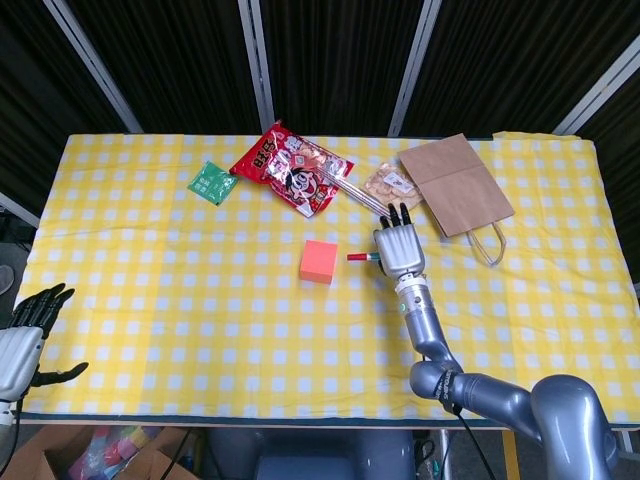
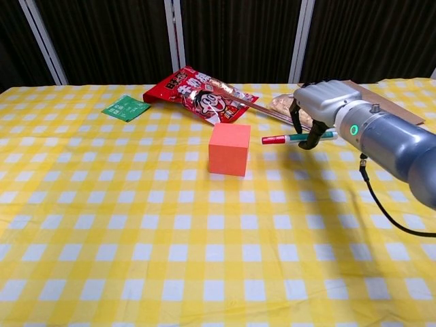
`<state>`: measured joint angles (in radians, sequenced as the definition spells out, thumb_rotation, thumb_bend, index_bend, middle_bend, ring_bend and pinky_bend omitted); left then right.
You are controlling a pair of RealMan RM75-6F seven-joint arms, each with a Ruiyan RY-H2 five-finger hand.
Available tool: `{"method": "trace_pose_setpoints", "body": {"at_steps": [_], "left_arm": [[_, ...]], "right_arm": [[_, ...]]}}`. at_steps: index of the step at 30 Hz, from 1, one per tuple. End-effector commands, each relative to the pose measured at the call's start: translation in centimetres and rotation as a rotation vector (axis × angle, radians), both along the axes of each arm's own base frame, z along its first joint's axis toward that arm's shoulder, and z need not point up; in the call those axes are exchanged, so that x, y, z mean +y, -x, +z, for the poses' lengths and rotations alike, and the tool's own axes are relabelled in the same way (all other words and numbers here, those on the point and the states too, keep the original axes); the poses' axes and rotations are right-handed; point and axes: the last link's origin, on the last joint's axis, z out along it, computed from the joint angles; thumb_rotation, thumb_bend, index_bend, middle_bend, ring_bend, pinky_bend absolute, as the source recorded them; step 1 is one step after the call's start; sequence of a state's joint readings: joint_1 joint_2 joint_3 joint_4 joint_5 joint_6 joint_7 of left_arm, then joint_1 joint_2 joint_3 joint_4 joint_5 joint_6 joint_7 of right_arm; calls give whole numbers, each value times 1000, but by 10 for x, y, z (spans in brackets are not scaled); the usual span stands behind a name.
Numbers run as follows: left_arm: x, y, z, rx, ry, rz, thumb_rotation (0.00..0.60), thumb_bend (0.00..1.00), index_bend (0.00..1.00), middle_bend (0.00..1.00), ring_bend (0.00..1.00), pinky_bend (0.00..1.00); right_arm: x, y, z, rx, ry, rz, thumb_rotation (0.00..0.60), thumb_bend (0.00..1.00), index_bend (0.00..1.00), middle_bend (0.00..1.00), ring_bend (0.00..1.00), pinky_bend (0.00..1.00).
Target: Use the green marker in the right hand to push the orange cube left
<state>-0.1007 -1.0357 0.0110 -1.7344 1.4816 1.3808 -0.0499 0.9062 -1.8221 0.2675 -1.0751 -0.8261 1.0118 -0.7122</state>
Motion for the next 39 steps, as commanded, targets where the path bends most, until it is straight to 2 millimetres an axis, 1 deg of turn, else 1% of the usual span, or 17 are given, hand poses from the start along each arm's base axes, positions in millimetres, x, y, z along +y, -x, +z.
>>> {"method": "trace_pose_setpoints", "body": {"at_steps": [1, 13, 16, 17, 18, 24, 29, 35, 39], "left_arm": [[0, 0, 0, -3, 1, 1, 600, 0, 0, 0, 0, 0], [0, -1, 1, -16, 6, 0, 600, 0, 0, 0, 0, 0], [0, -1, 1, -21, 7, 0, 600, 0, 0, 0, 0, 0], [0, -1, 1, -23, 9, -2, 600, 0, 0, 0, 0, 0], [0, -1, 1, -23, 11, -3, 600, 0, 0, 0, 0, 0], [0, -1, 1, -21, 11, -5, 600, 0, 0, 0, 0, 0], [-1, -2, 1, -23, 12, -5, 600, 0, 0, 0, 0, 0], [0, -2, 1, -24, 14, -6, 600, 0, 0, 0, 0, 0], [0, -2, 1, -20, 16, -9, 600, 0, 0, 0, 0, 0]], "right_arm": [[1, -8, -9, 17, 1, 23, 600, 475, 646, 264, 22, 0], [3, -27, -29, 8, -1, 50, 600, 475, 646, 264, 24, 0], [5, -33, -34, 6, -9, 66, 600, 475, 646, 264, 24, 0], [9, -40, -39, -4, -20, 83, 600, 476, 646, 264, 24, 0], [11, -42, -41, -14, -23, 84, 600, 476, 646, 264, 25, 0], [20, -55, -45, -32, -43, 123, 600, 475, 646, 264, 25, 0], [20, -54, -44, -14, -35, 126, 600, 476, 646, 264, 25, 0], [20, -40, -40, 30, -14, 95, 600, 480, 646, 264, 25, 0], [23, -38, -38, 34, -4, 76, 600, 485, 646, 264, 25, 0]]}}
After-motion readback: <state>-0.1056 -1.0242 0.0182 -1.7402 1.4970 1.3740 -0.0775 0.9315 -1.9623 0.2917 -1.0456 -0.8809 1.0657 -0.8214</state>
